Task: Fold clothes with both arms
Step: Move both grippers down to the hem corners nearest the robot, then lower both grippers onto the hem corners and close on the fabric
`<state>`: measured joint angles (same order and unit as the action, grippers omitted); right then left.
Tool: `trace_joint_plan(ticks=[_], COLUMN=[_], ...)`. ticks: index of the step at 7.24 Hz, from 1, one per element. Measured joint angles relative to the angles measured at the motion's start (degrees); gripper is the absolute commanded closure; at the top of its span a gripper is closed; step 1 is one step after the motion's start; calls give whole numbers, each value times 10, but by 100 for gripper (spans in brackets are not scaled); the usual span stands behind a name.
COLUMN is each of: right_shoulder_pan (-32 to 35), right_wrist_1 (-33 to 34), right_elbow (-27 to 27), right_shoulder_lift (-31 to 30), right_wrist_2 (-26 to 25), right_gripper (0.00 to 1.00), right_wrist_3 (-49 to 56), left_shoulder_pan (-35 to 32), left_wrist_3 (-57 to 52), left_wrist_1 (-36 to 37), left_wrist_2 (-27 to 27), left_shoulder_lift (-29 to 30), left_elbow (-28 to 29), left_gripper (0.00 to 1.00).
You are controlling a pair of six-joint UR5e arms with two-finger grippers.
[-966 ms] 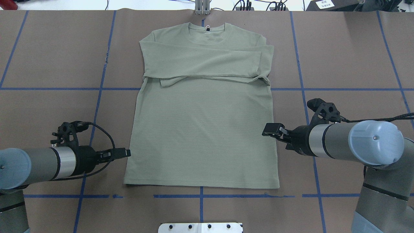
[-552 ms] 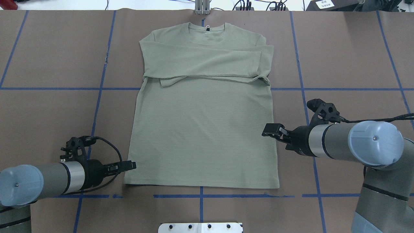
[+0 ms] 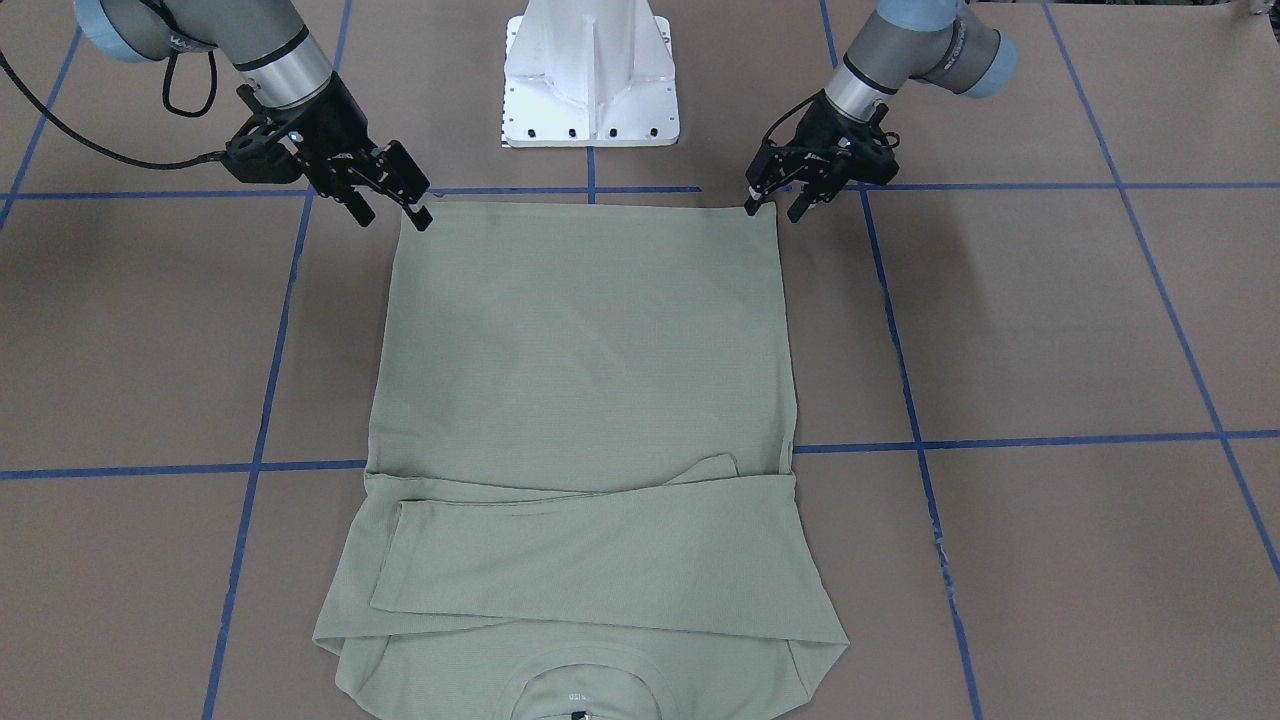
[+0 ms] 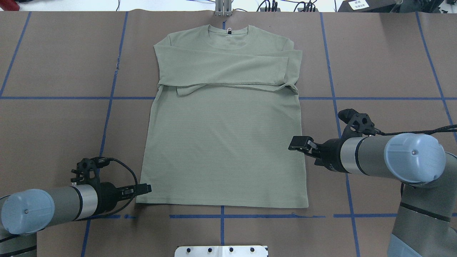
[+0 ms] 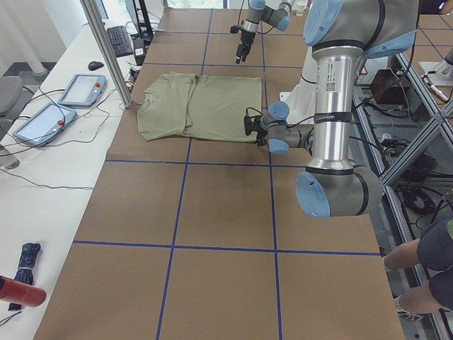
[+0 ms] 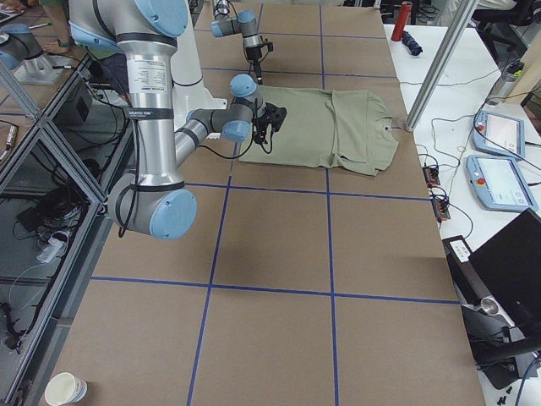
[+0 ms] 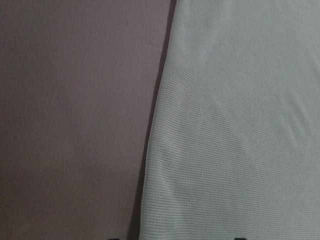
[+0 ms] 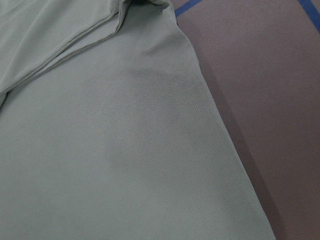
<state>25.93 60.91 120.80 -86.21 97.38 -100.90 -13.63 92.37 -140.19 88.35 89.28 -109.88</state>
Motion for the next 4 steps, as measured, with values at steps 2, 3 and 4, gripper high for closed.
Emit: trace_joint_plan(ticks=[2, 3, 4], right_shoulder_pan=[0, 0, 0], right_wrist_1=[0, 0, 0], right_elbow=[0, 0, 0], right_shoulder_lift=[0, -1, -1], right_wrist_2=[0, 0, 0], right_gripper=[0, 0, 0], right_wrist_3=[0, 0, 0], left_shoulder_pan=[4, 9, 13], left_wrist_3=[0, 0, 0], left_wrist_1=[0, 0, 0], left_wrist_2=[0, 0, 0], left_shoulder_lift=[7, 9, 9], left_elbow=[6, 7, 7], left_gripper=[20, 20, 20])
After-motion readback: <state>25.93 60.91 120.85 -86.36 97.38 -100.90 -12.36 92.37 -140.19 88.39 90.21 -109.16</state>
